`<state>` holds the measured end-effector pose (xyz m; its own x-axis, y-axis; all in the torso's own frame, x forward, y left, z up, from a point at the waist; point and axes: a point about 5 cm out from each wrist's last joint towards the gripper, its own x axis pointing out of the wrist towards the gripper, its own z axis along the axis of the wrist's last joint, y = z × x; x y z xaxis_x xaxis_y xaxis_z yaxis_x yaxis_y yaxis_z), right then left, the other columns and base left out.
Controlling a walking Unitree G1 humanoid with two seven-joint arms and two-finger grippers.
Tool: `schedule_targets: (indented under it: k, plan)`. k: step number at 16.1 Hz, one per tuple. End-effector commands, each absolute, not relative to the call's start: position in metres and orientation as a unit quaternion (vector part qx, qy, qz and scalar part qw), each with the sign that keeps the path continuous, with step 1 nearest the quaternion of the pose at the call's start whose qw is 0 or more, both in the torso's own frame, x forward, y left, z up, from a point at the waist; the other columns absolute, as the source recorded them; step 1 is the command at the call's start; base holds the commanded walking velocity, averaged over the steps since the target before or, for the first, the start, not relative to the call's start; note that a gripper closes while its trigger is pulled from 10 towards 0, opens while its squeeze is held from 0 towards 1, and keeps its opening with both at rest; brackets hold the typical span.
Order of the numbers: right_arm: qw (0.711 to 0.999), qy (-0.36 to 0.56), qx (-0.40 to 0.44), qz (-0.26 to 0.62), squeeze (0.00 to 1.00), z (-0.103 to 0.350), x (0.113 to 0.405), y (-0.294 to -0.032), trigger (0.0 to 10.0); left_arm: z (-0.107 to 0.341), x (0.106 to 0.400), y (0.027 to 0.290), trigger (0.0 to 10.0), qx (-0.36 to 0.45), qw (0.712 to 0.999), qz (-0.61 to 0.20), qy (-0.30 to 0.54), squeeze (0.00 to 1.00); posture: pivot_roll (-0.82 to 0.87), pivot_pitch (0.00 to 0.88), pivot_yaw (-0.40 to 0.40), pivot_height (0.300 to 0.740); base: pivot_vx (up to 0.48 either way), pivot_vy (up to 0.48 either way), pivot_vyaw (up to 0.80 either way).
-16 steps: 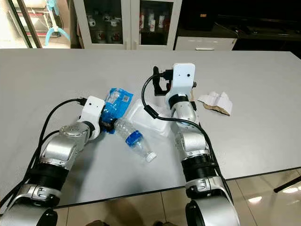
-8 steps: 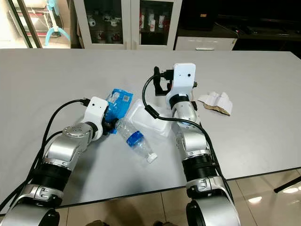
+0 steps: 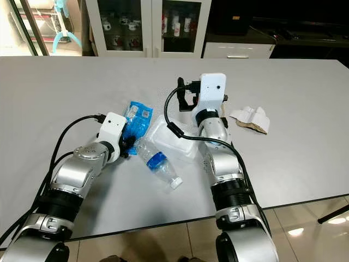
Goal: Picking trash to rubbish bin
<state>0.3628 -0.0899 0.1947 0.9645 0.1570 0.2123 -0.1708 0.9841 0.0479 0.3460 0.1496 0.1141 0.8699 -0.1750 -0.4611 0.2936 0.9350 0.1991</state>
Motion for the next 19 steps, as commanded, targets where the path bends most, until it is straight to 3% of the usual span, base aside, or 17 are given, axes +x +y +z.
schedule_targets:
  k: [1, 13, 17, 18, 19]
  plan:
    - [0.991, -0.101, 0.031, 0.083, 0.0, 0.193, 0.362, -0.093, 10.0, 0.11, 0.345, 0.147, 0.0, 0.139, 0.954, -0.128, 0.233, 0.0, 0.02, 0.037, -0.09, 0.74, 0.0, 0.0, 0.0]
    - [0.991, -0.101, 0.031, 0.086, 0.0, 0.193, 0.362, -0.092, 10.0, 0.118, 0.348, 0.145, 0.0, 0.141, 0.961, -0.122, 0.204, 0.0, 0.02, 0.034, -0.093, 0.74, 0.0, 0.0, 0.0]
    - [0.991, -0.101, 0.031, 0.087, 0.0, 0.194, 0.362, -0.092, 10.0, 0.152, 0.36, 0.148, 0.0, 0.109, 0.987, -0.076, 0.088, 0.0, 0.03, 0.03, -0.092, 0.74, 0.0, 0.0, 0.0]
    - [0.991, -0.101, 0.031, 0.087, 0.0, 0.194, 0.362, -0.091, 10.0, 0.156, 0.361, 0.148, 10.0, 0.113, 0.988, -0.071, 0.073, 0.0, 0.03, 0.03, -0.09, 0.74, 0.0, 0.0, 0.0]
    - [0.991, -0.101, 0.031, 0.087, 0.0, 0.193, 0.362, -0.091, 10.0, 0.162, 0.362, 0.148, 10.0, 0.112, 0.99, -0.062, 0.052, 0.0, 0.03, 0.029, -0.091, 0.74, 0.0, 0.0, 0.0]
